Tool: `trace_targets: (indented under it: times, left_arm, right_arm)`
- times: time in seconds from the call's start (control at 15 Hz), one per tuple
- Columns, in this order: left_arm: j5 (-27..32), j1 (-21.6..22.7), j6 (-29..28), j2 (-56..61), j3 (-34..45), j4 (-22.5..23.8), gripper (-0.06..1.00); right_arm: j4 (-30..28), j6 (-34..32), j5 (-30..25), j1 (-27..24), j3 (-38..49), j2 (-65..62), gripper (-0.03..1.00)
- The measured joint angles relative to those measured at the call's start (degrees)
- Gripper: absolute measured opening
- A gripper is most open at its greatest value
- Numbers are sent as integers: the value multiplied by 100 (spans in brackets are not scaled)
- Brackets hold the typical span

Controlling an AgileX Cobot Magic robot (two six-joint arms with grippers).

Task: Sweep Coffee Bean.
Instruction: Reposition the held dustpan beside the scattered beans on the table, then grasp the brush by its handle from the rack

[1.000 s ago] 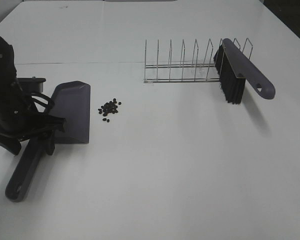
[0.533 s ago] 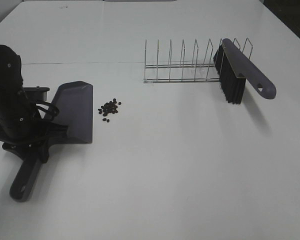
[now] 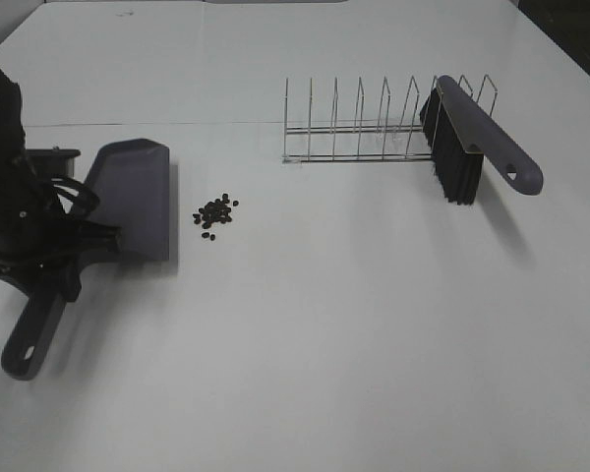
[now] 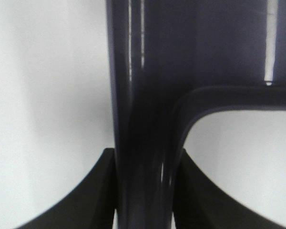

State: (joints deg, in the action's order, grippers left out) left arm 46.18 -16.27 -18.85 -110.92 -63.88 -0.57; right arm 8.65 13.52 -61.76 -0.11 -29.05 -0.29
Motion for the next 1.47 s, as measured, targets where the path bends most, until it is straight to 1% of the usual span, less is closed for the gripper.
trace_targets:
  times: [0.2, 0.4, 0.87, 1.27, 1.33, 1.47]
  left_arm:
    - [264, 0, -92, 556, 0, 126, 27]
    - [441, 0, -103, 602, 6, 235, 27]
    - [407, 0, -103, 602, 6, 418, 27]
    - [424, 0, -80, 602, 6, 430, 27]
    - [401, 0, -80, 602, 6, 424, 27]
    - [367, 0, -80, 602, 6, 424, 27]
  right_arm:
    - [0, 0, 0, 0, 0, 0, 59]
    - [0, 0, 0, 0, 0, 0, 59]
    - [0, 0, 0, 0, 0, 0, 59]
    - [0, -6, 0, 0, 0, 0, 59]
    - [-34, -57, 0, 0, 0, 0, 59]
    - [-350, -367, 120, 0, -6, 189, 54]
